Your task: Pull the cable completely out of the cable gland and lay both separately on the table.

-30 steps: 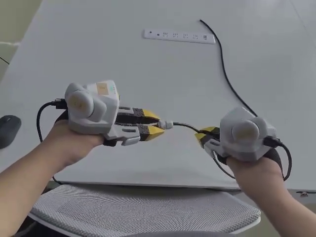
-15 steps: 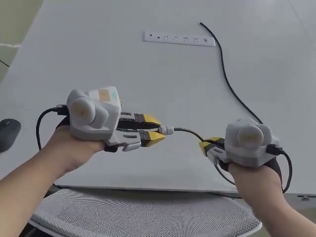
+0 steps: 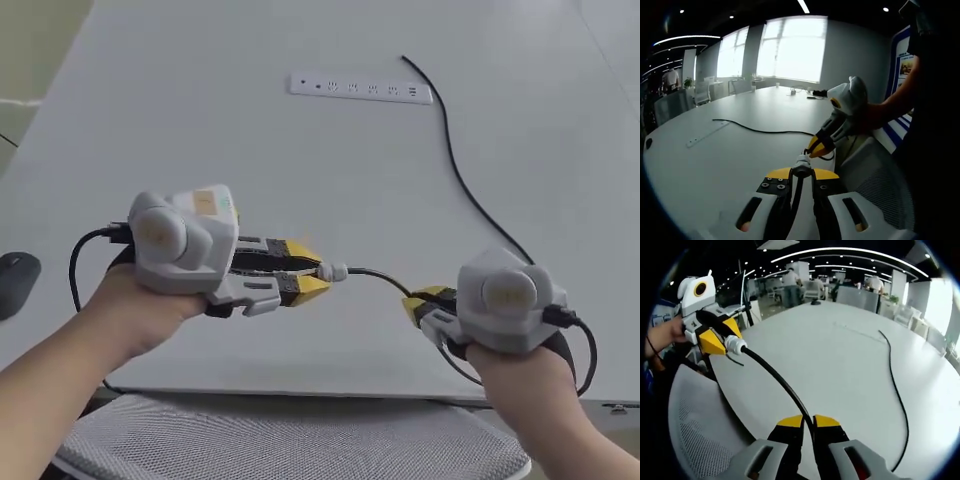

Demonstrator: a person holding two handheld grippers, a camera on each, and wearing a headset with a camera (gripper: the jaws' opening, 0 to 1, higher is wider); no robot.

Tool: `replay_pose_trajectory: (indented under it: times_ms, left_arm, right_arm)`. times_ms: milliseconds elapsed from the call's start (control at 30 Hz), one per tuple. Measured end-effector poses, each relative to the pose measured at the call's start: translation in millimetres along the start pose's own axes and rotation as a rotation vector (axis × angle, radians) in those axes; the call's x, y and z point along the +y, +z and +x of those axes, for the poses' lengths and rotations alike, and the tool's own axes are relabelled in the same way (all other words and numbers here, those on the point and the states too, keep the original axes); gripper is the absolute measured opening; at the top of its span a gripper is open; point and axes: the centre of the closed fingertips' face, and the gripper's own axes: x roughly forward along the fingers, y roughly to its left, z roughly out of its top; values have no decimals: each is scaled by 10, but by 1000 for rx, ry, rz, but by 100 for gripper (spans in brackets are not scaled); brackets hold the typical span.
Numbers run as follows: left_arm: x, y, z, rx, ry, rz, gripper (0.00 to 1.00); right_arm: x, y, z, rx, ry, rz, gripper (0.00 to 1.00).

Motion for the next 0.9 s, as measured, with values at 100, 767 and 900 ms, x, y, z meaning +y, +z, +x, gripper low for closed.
replay_pose_trajectory:
  times_ms: [100, 767, 900]
  left_arm:
    - [5, 0, -9, 0, -1, -5, 15]
    - [12, -30, -2, 7, -3, -14, 15]
    - [18, -27, 2, 6, -1, -17, 15]
  right_arm:
    - [9, 26, -35, -6, -4, -18, 4]
    - [326, 665, -328, -95, 128, -272, 20]
    - [508, 699, -196, -73, 157, -415, 19]
